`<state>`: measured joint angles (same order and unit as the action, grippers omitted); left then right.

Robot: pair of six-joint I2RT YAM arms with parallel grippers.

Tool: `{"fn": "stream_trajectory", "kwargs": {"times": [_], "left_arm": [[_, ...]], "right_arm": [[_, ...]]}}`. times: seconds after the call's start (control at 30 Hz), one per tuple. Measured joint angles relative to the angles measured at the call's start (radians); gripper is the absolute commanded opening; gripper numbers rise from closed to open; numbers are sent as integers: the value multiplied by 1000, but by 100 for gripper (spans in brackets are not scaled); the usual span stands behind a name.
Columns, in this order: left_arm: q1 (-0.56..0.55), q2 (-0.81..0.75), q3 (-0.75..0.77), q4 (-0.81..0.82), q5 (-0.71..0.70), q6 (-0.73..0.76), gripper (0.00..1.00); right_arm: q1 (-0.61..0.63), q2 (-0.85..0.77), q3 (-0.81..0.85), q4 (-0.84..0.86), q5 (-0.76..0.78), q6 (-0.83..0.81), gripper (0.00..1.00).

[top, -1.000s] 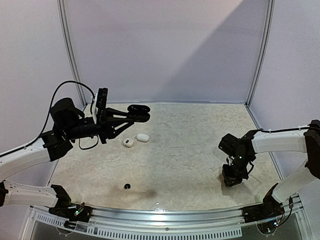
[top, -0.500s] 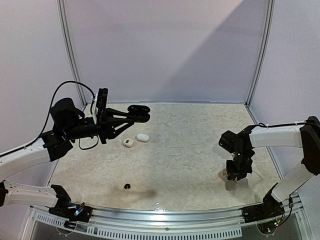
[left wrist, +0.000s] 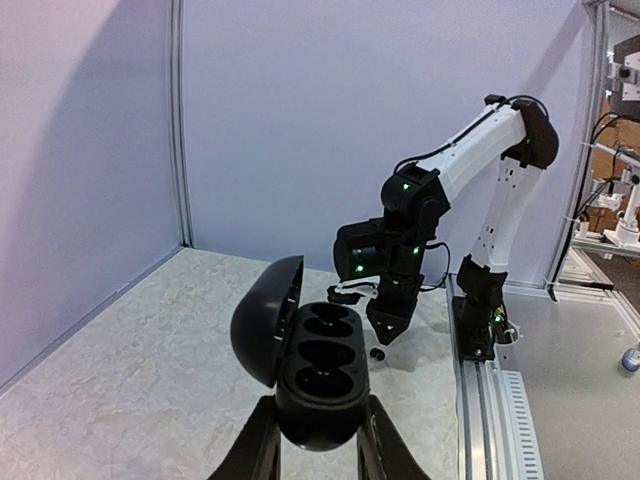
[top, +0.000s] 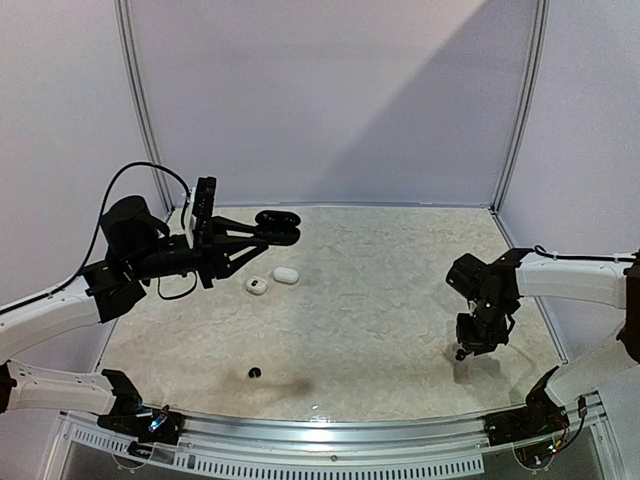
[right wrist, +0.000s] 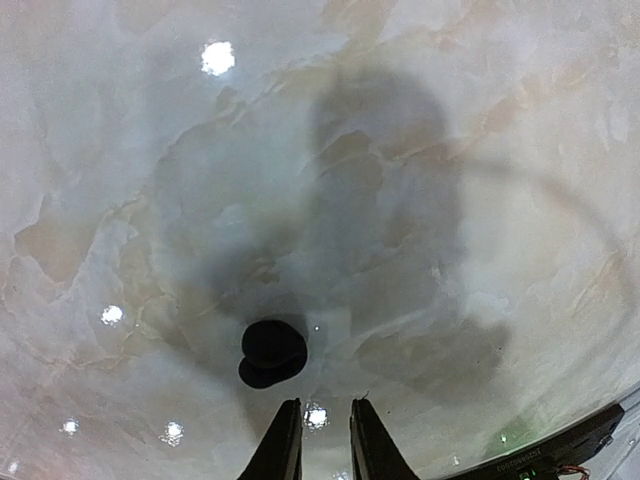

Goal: Insert the wireless bluetooth earbuds into the charging case

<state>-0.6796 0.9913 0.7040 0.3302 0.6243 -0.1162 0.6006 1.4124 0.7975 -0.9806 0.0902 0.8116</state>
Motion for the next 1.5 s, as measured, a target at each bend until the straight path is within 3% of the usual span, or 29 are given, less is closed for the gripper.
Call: {"fn": "stream_trajectory", "kwargs": {"times": [0.47,1.5], "left_arm": [[0,0,0,0,3,0,0],[0,4,0,-6,15,11,0]], "right_arm": [[-19,-45,-106,140,-51,63,16],[-52,-53,-138,188,-70,66,17]]}}
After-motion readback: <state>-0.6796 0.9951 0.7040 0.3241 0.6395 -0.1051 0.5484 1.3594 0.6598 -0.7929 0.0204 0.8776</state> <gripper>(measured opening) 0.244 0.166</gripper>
